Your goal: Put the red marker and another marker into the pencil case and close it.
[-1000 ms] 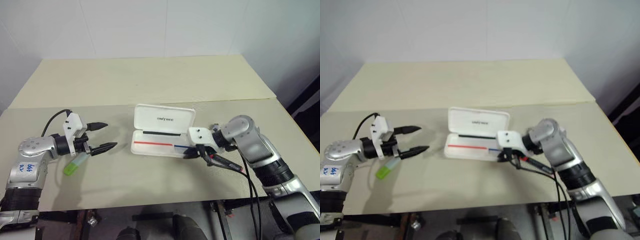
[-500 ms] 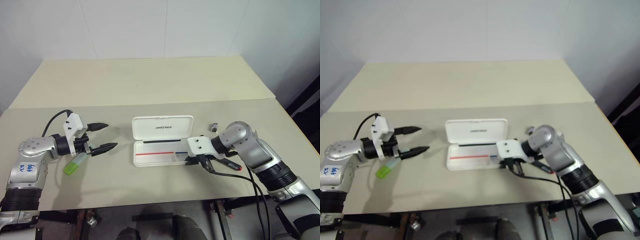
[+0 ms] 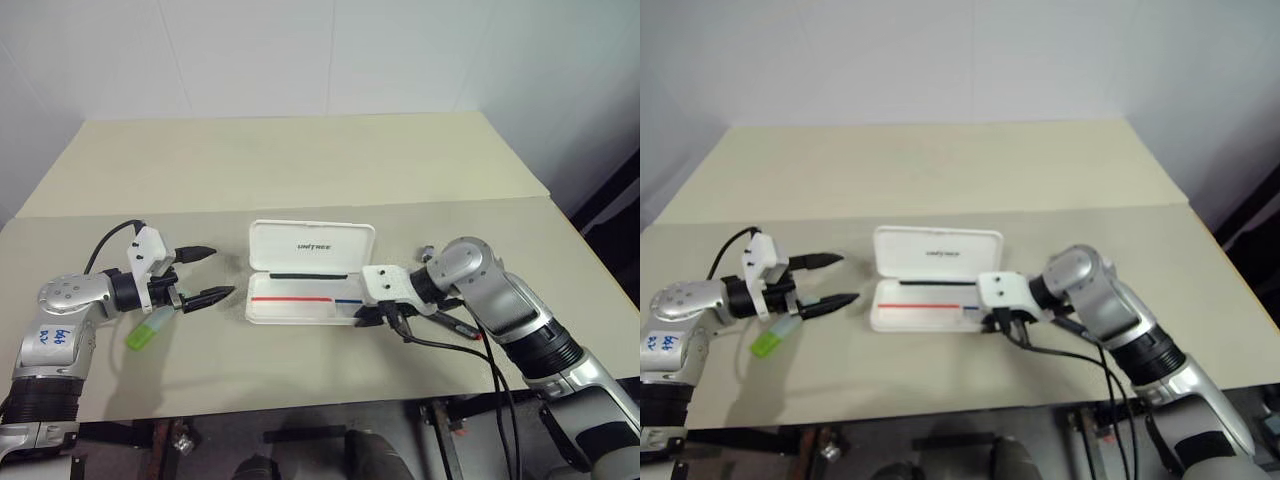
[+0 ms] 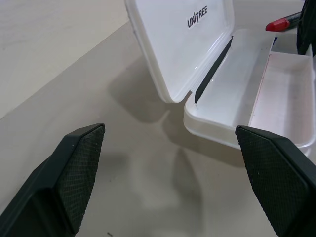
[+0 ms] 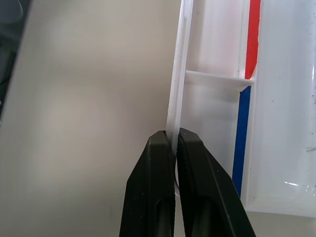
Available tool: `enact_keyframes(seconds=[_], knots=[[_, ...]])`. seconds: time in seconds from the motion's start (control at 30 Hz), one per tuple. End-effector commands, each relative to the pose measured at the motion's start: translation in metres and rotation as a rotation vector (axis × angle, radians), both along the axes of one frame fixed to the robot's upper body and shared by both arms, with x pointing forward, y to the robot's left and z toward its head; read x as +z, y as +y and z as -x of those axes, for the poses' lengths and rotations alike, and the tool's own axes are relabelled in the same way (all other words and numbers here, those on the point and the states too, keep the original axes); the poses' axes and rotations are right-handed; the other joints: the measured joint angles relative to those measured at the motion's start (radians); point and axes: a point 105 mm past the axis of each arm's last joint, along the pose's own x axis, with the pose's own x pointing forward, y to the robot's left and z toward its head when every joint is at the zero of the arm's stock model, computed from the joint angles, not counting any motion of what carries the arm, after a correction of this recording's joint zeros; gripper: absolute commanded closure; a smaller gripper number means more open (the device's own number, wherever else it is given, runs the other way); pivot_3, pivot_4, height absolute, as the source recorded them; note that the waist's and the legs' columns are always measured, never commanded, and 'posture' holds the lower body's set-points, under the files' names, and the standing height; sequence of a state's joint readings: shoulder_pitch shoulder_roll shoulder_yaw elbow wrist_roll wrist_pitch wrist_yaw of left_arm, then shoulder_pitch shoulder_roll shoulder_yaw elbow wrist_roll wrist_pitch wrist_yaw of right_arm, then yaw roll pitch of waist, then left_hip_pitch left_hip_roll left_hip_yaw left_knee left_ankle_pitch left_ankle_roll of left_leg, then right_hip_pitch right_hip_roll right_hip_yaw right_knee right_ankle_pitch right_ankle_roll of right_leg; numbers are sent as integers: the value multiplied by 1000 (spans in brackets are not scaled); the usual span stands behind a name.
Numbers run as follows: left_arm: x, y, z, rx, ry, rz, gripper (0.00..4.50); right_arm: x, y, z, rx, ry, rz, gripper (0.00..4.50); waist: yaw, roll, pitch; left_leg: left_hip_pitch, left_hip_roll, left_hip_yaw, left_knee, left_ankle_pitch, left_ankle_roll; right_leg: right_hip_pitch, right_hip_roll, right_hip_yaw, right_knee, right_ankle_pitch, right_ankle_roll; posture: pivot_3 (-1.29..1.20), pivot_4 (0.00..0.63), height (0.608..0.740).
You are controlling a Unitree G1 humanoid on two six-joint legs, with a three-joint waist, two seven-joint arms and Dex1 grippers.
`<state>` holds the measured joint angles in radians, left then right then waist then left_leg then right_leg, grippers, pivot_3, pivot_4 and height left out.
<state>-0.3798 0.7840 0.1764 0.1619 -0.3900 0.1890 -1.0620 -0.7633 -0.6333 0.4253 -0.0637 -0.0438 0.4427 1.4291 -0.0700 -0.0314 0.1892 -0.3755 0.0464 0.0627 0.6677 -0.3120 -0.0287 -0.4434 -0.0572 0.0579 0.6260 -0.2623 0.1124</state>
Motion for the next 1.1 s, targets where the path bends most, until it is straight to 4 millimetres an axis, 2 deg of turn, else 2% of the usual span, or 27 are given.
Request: enact_keyframes(seconds=[0.03, 0.1, 0.2, 0.63, 0.83, 1.0, 1.1], knots=[[10, -4, 2, -17, -44, 4, 0, 15, -3, 0, 22, -81, -4, 4216, 6, 0, 0, 0, 0, 0, 0, 0, 0, 0, 0, 0, 0, 0, 0, 0, 150, 740], [10, -4, 1, -17, -45, 5, 0, 12, -4, -6, 17, -136, 4, 3713, 13, 0, 0, 0, 0, 0, -1, 0, 0, 0, 0, 0, -1, 0, 0, 0, 150, 740], [10, -5, 1, -20, -45, 6, 0, 10, -2, -9, 5, -148, -2, 2673, 16, 0, 0, 0, 0, 0, -1, 0, 0, 0, 0, 0, -3, 0, 0, 0, 150, 740], [9, -6, 3, -30, -45, 10, 0, 27, -10, 5, -19, -38, -61, 2673, 18, 0, 0, 0, 0, 1, -1, 0, 0, 0, 0, 0, -3, 0, 0, 0, 150, 740], [8, -7, 2, -36, -46, 13, 0, 25, -17, 7, -73, -9, -75, 2673, 18, 0, 0, 0, 0, 1, -1, 0, 0, 0, 0, 0, -4, 0, 0, 0, 150, 740], [5, -12, 2, -53, -37, 12, 0, 10, -15, 15, -91, 31, -95, 2673, 19, 0, 0, 0, 0, 0, -1, 0, 0, 0, 0, 0, -4, 0, 0, 0, 150, 740], [5, -13, 3, -60, -37, 14, 0, 12, -17, 15, -108, 34, -125, 2673, 18, 0, 0, 0, 0, 1, 0, 0, 0, 0, 0, 0, -4, 0, 0, 0, 150, 740]])
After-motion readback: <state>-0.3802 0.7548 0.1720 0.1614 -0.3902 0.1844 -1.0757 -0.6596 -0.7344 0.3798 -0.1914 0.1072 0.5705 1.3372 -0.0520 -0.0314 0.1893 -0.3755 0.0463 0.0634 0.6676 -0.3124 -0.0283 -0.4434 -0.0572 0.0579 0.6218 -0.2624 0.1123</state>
